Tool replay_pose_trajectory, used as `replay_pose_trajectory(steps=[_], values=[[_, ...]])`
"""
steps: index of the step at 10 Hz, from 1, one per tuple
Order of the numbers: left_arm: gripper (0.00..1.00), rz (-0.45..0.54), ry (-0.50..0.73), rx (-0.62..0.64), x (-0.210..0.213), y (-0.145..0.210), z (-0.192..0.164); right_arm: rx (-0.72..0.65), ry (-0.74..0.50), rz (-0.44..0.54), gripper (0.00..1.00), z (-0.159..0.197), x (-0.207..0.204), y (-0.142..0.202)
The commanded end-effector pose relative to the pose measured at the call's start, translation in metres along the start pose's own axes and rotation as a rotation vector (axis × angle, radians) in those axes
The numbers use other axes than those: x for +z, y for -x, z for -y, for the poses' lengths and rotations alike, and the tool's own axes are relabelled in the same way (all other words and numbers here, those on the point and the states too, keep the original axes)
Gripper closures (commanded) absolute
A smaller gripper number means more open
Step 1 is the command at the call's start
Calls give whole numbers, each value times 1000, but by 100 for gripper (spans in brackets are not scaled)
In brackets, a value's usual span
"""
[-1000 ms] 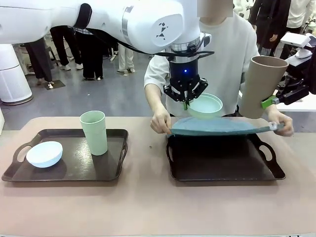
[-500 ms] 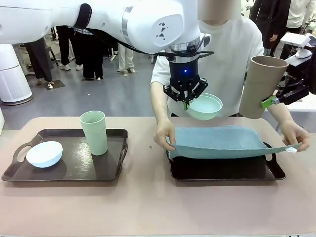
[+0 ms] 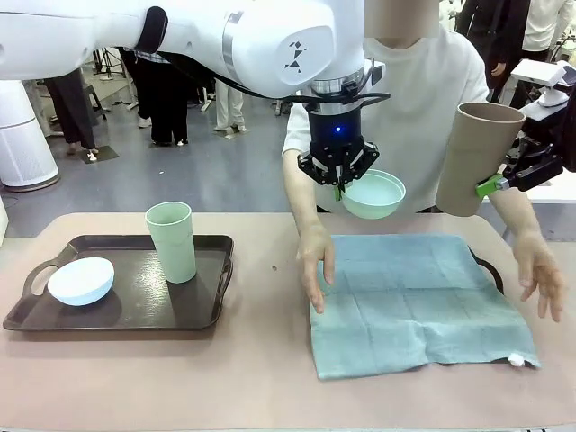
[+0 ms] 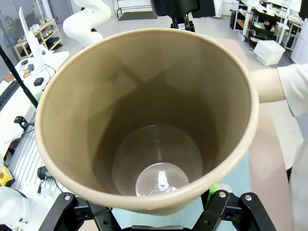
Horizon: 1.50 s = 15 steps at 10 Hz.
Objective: Set up a tray with a mat and arrange the tableware.
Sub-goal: Place the Picnic Bowl and Reusable plastic cup back onto the Handle tray in front of the human's position.
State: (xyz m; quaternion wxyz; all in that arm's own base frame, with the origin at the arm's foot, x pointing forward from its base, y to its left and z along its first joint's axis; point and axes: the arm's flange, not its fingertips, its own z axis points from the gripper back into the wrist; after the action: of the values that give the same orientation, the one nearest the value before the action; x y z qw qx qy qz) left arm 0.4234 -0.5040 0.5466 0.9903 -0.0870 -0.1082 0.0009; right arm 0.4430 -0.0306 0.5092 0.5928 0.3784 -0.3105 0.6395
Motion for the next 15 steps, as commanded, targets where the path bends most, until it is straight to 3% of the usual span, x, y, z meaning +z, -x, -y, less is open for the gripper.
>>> replay_pose_trajectory(steps=[1, 15], values=[[100, 13, -1, -10, 0, 0, -1, 16, 1, -7, 100, 3, 1, 0], [100, 13, -1, -10, 0, 0, -1, 16, 1, -7, 100, 3, 1, 0]])
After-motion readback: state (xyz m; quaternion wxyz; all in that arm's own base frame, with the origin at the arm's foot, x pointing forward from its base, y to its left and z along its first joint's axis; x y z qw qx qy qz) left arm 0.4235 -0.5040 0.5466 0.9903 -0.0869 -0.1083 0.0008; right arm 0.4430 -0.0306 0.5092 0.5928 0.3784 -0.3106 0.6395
